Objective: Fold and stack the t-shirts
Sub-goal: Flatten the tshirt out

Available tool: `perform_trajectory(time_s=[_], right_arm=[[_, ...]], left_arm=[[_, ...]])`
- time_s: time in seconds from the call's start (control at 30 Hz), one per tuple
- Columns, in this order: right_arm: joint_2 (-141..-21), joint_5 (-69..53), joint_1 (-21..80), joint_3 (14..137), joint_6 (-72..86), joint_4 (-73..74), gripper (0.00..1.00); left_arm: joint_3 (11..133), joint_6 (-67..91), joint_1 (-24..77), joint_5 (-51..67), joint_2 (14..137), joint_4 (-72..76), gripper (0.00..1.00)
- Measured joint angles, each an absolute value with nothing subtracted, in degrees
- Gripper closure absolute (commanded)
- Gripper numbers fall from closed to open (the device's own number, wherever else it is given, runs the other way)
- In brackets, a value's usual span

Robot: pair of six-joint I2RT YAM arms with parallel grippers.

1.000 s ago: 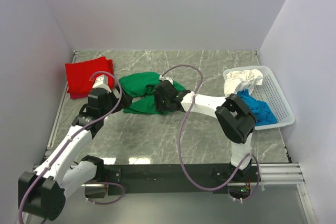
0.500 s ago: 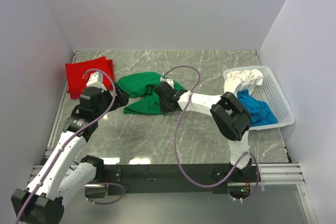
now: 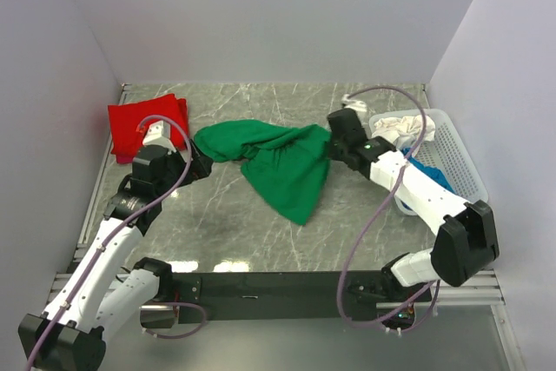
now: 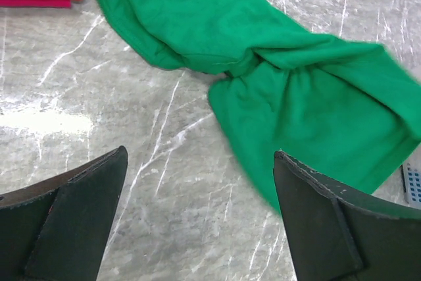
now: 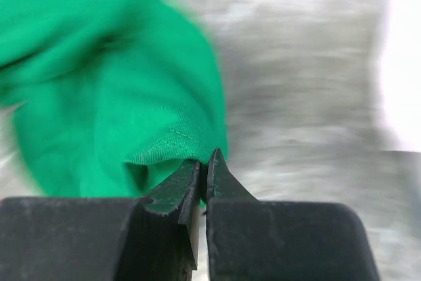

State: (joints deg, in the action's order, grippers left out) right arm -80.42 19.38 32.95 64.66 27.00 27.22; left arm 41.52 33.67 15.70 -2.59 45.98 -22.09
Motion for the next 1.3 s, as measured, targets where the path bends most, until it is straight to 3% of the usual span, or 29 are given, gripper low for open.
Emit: perform_trajectory(time_s=[0.03,0.17,0.37,0.7,0.9,1.3], right_arm=[[-80.07,20.34,30.11,63.55,26.65,27.31,0.97],[-82.11,22.04,25.02,61.47,25.45,29.95,0.64],[-82.21,21.26,28.8,61.47,24.34,30.22,0.4],[-80.07,14.83,44.58,53.82,27.75,26.15,0.4],[-80.53,12.14,47.27,46.04,31.09,26.11,0.4],[-81.93,8.21,48.42,42.61,33.54,21.26,0.43]], left_arm=[[41.52,33.67,15.79,-2.92,45.98,-22.09,0.03],[41.52,33.76,17.5,-3.55,46.57,-21.91,0.04],[41.47,34.76,23.35,-4.6,51.05,-19.84,0.03],[41.45,35.9,27.49,-3.66,62.26,-13.13,0.03],[41.5,35.86,27.57,-2.83,64.9,-11.2,0.02],[41.5,35.79,27.57,-2.9,65.63,-10.33,0.01]])
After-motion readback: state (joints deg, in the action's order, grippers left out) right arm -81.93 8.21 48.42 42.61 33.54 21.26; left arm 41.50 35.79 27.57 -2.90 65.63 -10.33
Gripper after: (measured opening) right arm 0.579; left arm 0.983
